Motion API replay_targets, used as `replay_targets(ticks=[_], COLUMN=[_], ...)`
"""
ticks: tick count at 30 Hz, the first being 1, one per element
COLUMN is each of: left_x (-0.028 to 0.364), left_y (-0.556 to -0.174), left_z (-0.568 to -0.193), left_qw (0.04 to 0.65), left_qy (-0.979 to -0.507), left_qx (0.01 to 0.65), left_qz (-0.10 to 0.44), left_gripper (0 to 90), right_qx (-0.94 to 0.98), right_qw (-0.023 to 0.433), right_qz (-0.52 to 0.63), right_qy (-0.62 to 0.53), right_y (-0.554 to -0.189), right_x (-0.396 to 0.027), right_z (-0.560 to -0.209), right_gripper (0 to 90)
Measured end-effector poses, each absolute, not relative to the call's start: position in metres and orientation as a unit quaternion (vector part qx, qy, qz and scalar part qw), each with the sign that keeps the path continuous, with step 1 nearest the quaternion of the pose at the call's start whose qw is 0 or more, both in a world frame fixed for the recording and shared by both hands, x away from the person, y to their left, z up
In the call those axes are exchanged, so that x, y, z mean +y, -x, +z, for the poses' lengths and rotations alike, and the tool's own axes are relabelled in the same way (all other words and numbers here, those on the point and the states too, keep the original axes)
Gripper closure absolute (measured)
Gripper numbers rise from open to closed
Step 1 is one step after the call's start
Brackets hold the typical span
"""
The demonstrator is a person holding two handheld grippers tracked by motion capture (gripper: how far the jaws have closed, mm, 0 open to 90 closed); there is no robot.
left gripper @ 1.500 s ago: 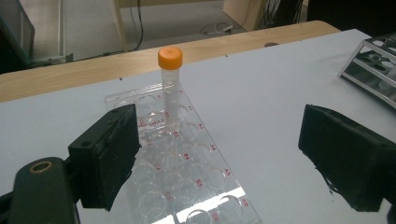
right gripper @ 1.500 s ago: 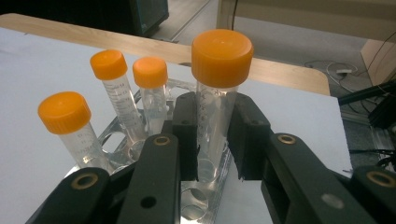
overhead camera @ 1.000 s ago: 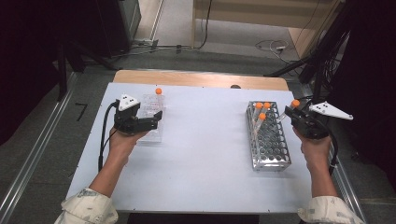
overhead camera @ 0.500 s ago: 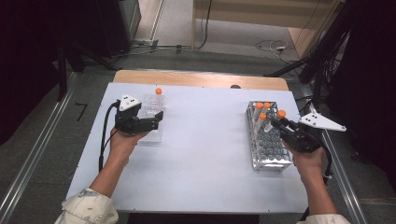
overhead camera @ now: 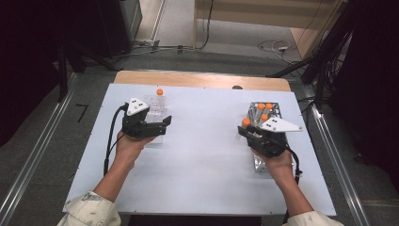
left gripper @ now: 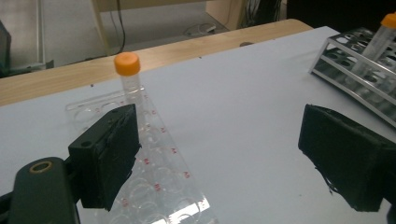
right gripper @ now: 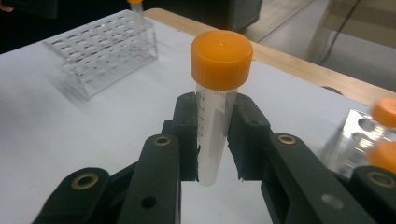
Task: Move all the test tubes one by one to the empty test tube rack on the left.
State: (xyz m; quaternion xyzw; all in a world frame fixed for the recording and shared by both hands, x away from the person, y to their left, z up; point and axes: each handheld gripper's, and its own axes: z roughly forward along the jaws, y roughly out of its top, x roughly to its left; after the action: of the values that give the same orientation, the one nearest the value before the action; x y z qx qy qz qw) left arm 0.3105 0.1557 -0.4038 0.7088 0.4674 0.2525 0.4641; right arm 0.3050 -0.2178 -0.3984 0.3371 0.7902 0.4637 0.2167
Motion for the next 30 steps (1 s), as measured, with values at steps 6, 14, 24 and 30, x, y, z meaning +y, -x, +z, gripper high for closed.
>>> replay_targets(ticks=[6,14,24,30], left_x=[0.146,0.140,0.136,0.134], left_y=[-0.305,-0.303,-0.301,-0.301], left_z=[-0.401,-0.401,-0.401,-0.402], left_qw=[0.470,0.473,0.474,0.475], left_qy=[-0.716,-0.721,-0.725,-0.726], left_qx=[0.451,0.446,0.438,0.438], left_qz=[0.249,0.240,0.238,0.236], left_gripper=[13.6,13.7,13.7,14.0], right_qx=[0.803,0.808,0.814,0.816], right_qw=[0.200,0.180,0.163,0.158], right_qz=[0.465,0.474,0.470,0.468], right_qy=[-0.314,-0.300,-0.301,-0.300], right_y=[-0.308,-0.315,-0.328,-0.332], right_x=[-0.185,-0.152,-0.119,-0.105], right_z=[-0.403,-0.411,-0.423,-0.429], right_gripper=[71.4,71.5,71.5,71.4])
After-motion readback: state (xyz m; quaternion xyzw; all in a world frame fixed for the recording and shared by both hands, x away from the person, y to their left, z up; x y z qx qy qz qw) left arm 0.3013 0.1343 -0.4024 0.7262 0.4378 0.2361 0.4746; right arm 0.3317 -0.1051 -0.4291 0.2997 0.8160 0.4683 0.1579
